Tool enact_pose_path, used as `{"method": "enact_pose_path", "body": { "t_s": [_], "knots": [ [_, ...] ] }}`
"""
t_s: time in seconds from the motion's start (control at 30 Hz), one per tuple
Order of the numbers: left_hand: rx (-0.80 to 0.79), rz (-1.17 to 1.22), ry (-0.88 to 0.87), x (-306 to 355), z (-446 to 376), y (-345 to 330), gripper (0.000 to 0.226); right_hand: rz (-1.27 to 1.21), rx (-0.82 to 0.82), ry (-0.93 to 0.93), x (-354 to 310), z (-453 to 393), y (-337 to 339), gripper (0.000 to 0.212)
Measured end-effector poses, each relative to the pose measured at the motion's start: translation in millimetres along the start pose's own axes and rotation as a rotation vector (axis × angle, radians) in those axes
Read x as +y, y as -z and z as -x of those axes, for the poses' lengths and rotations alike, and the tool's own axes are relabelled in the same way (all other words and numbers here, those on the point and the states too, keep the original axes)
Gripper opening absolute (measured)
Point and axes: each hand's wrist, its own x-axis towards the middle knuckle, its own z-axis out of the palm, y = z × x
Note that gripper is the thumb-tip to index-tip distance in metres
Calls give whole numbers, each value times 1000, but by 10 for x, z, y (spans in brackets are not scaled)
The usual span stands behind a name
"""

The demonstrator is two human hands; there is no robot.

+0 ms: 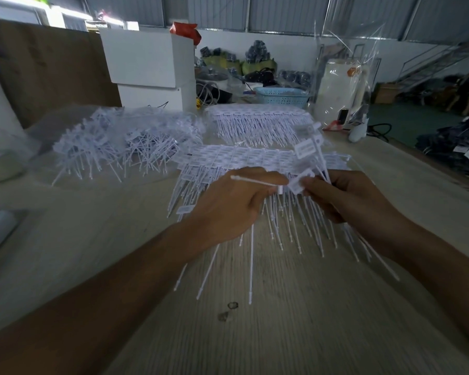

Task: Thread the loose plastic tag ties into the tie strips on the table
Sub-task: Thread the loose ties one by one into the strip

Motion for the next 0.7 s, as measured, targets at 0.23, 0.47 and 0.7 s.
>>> {"method": "enact_pose_path", "body": {
  "t_s": [0.23, 0.47, 0.7],
  "knots": [
    [61, 165, 144, 111, -6, 17, 24, 20, 39, -54, 76, -54, 0, 39],
    [71, 163, 120, 216, 1, -26, 19, 57, 46, 29, 95, -39, -32, 39],
    [98, 141, 111, 181, 10, -13, 20, -111, -152, -6, 101, -21, -25, 31]
  ]
}}
